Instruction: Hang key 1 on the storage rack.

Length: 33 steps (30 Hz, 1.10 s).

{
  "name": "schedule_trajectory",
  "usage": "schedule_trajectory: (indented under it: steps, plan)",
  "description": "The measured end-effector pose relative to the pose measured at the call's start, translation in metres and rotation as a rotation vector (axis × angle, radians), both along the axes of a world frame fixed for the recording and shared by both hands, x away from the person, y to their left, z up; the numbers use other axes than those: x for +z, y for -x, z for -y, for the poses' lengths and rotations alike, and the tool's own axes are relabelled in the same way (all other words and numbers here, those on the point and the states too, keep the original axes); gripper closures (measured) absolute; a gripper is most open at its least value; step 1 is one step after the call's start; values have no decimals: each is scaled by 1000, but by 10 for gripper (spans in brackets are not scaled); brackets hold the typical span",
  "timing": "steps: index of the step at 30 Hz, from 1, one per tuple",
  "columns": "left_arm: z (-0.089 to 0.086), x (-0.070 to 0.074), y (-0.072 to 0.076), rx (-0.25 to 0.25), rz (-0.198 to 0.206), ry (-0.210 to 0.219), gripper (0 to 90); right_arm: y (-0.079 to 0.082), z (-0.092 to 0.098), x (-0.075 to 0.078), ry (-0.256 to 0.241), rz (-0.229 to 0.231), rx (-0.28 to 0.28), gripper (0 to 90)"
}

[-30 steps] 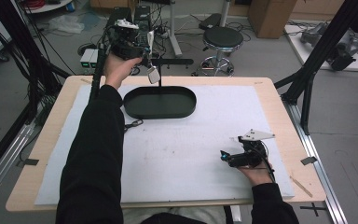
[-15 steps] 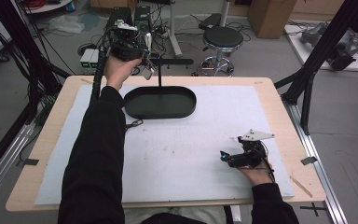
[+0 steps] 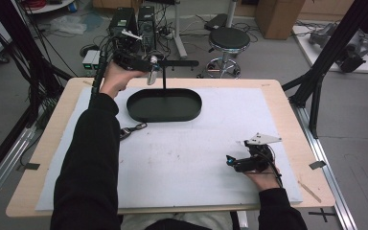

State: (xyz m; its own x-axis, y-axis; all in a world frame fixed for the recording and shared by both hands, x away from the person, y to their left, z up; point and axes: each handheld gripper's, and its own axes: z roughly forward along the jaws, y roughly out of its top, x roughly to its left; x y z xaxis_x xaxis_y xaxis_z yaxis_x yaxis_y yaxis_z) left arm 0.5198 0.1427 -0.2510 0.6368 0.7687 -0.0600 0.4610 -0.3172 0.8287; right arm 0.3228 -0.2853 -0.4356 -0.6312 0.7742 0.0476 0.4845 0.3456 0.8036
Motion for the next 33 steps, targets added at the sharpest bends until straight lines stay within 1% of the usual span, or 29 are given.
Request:
schedule_trajectory:
  steps: [4, 7, 12, 13, 16, 18, 22, 23, 24, 26, 33]
  plan:
    - [-2, 3, 10, -39, 19, 36, 103, 0, 0, 0, 2, -1, 1, 14]
    - [-6, 4, 17, -47, 25, 40, 102, 0, 0, 0, 2, -1, 1, 14]
    - [-16, 4, 25, -47, 27, 43, 102, 0, -1, 0, 1, -5, 0, 14]
    - [-18, 3, 27, -43, 30, 52, 100, 0, -1, 0, 1, -5, 0, 14]
    - [-24, 2, 31, -37, 35, 52, 100, 0, -1, 0, 2, -6, 0, 14]
    - [-27, 1, 34, -36, 35, 60, 100, 0, -1, 0, 4, -6, 0, 14]
    - [-31, -1, 39, -45, 35, 62, 100, 0, -1, 0, 5, -5, 1, 14]
    - [-32, -2, 41, -50, 32, 50, 100, 0, -1, 0, 5, -5, 2, 14]
    - [-32, -2, 42, -52, 36, 47, 100, 0, -1, 0, 6, -6, 2, 14]
    - [-33, -3, 46, -55, 38, 62, 100, 0, -1, -1, 5, -6, 1, 14]
    - [-43, -9, 56, -53, 36, 64, 100, 0, -1, -1, 4, -11, -2, 14]
